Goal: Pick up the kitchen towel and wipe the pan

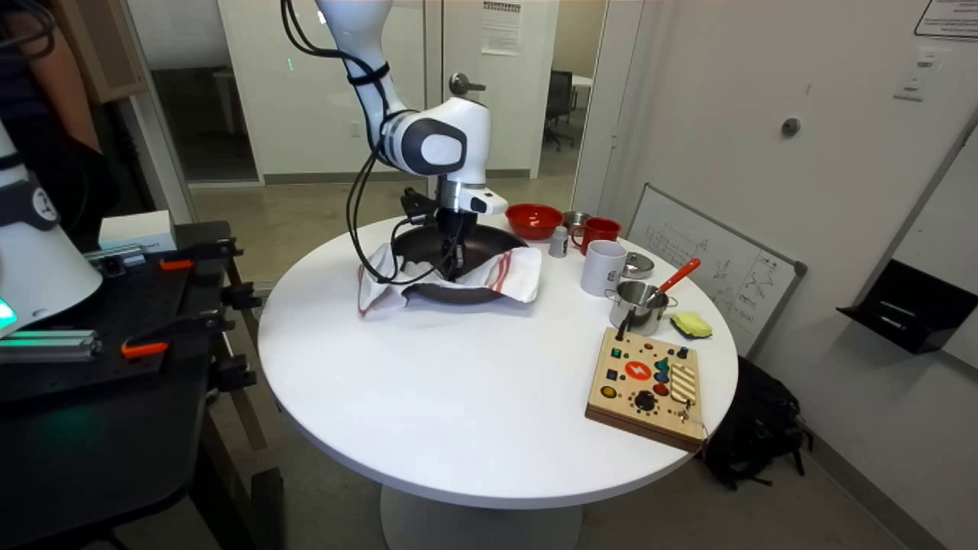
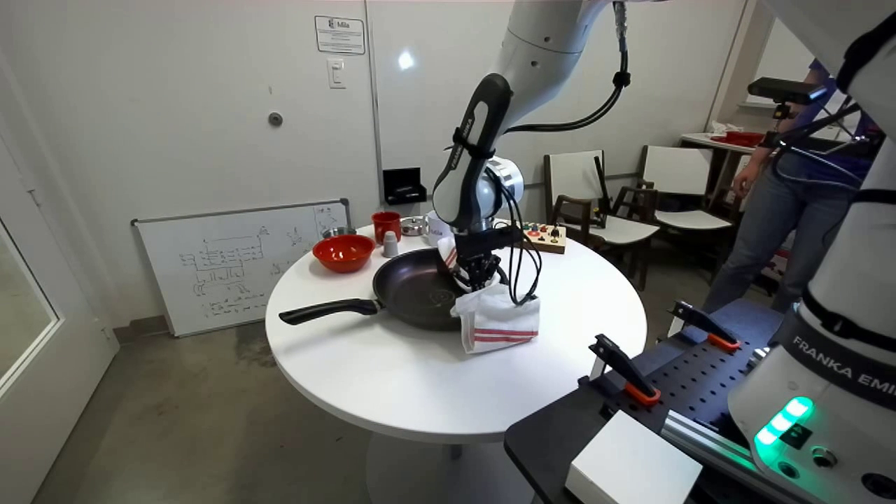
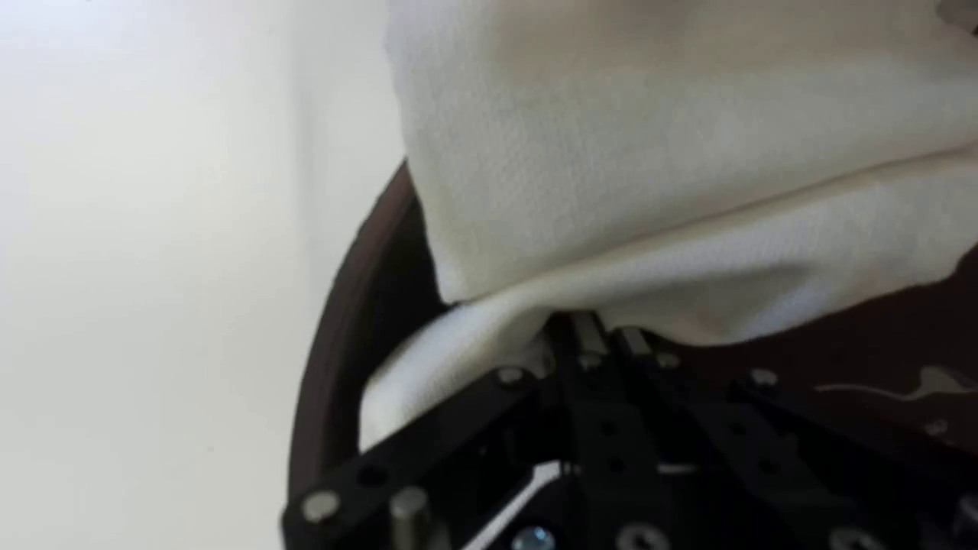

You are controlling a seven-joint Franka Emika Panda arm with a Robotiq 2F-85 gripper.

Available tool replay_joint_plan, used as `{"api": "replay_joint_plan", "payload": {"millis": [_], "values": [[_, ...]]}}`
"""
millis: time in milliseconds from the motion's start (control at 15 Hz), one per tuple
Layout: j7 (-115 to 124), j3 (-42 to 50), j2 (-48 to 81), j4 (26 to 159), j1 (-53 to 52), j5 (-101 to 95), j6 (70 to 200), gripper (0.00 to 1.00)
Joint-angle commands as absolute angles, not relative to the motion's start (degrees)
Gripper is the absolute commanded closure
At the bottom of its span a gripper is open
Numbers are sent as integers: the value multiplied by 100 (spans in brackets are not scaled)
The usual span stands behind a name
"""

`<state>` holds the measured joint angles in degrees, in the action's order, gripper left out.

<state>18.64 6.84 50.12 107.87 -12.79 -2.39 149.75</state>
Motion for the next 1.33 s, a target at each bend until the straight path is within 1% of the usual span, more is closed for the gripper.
{"api": "replay_joint_plan", "payload": {"millis": [0, 467, 867, 1067, 1267], "values": [[1211, 254, 4724, 11233, -996, -222, 15313, 95], [-12, -633, 4833, 11108, -223, 31, 15284, 96], [-1364, -1593, 5051, 10951, 571, 348, 15188, 96], [-1972, -2004, 5264, 10823, 874, 494, 14935, 96], [-2409, -2234, 5506, 10640, 1012, 550, 14575, 96]]}}
